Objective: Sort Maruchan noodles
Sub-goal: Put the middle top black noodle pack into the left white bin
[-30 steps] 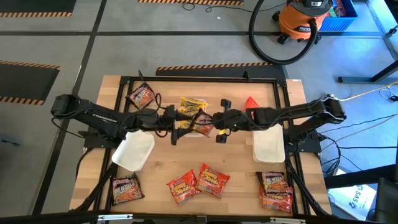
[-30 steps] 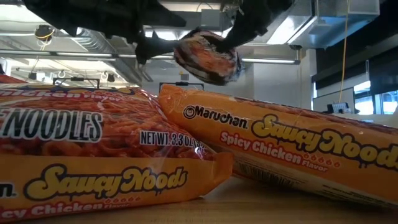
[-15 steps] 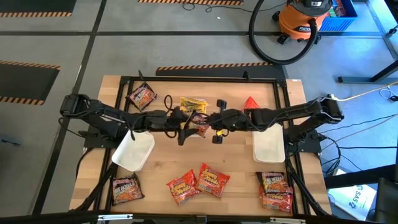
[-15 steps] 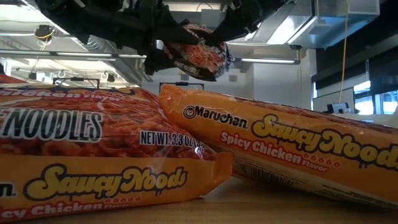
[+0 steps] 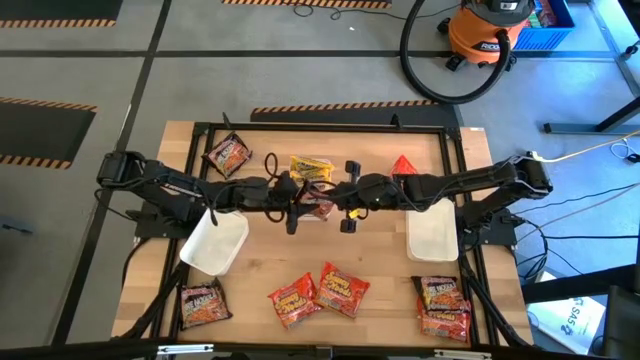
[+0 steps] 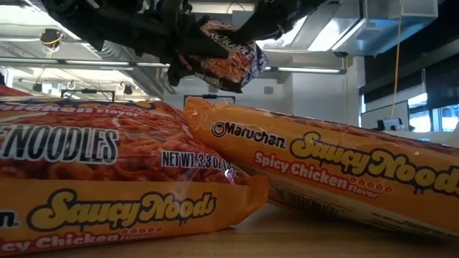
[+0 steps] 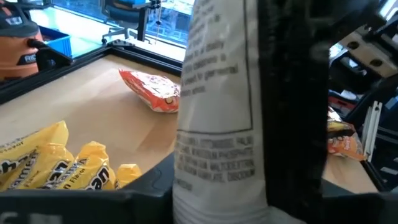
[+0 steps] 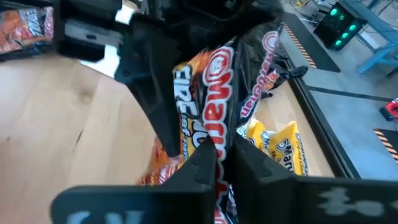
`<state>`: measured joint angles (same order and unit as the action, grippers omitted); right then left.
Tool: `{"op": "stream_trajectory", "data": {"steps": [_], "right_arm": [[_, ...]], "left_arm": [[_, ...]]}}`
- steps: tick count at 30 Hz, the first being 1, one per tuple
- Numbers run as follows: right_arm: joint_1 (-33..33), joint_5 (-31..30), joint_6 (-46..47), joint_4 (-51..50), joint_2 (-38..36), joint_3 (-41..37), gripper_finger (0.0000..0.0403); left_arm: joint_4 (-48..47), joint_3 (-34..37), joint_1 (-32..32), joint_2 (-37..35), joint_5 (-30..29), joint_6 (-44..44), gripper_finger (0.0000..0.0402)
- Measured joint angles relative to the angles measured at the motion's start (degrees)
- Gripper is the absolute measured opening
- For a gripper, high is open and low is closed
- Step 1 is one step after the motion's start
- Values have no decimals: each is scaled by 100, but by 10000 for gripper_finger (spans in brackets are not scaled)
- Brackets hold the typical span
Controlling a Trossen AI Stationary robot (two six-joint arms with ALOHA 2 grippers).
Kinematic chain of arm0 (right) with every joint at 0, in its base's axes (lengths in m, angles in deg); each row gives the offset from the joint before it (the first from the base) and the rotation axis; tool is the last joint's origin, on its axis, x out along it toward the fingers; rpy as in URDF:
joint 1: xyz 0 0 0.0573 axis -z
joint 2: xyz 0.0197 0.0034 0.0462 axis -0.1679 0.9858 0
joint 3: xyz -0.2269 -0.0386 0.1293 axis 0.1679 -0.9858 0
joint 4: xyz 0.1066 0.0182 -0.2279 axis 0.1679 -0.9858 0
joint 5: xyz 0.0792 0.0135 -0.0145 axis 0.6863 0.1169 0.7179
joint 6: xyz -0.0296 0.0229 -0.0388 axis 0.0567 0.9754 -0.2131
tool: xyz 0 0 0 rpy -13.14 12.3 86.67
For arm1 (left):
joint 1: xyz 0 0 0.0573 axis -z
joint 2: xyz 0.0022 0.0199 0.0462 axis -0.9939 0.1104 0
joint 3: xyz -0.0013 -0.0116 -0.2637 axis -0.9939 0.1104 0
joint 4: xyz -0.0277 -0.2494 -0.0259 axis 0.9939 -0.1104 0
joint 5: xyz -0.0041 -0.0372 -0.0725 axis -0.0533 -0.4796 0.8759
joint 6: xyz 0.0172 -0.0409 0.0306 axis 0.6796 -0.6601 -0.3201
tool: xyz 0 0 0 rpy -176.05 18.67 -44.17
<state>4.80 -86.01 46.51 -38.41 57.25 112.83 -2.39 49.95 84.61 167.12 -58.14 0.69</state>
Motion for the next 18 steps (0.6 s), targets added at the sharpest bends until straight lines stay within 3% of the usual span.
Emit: {"op": "stream_trajectory", "data": {"steps": [4, 12, 18], "right_arm": [[0, 56, 2, -75, -38, 0, 73], [-4, 16, 322, -1125, -871, 0, 225], [0, 67, 991, -1888, -1477, -145, 273]], "left_arm": [[-10, 0, 35, 0, -7, 166, 118], [-132, 11, 161, -291, -21, 557, 122], [-349, 2, 312, -951, 190, 983, 122]]}}
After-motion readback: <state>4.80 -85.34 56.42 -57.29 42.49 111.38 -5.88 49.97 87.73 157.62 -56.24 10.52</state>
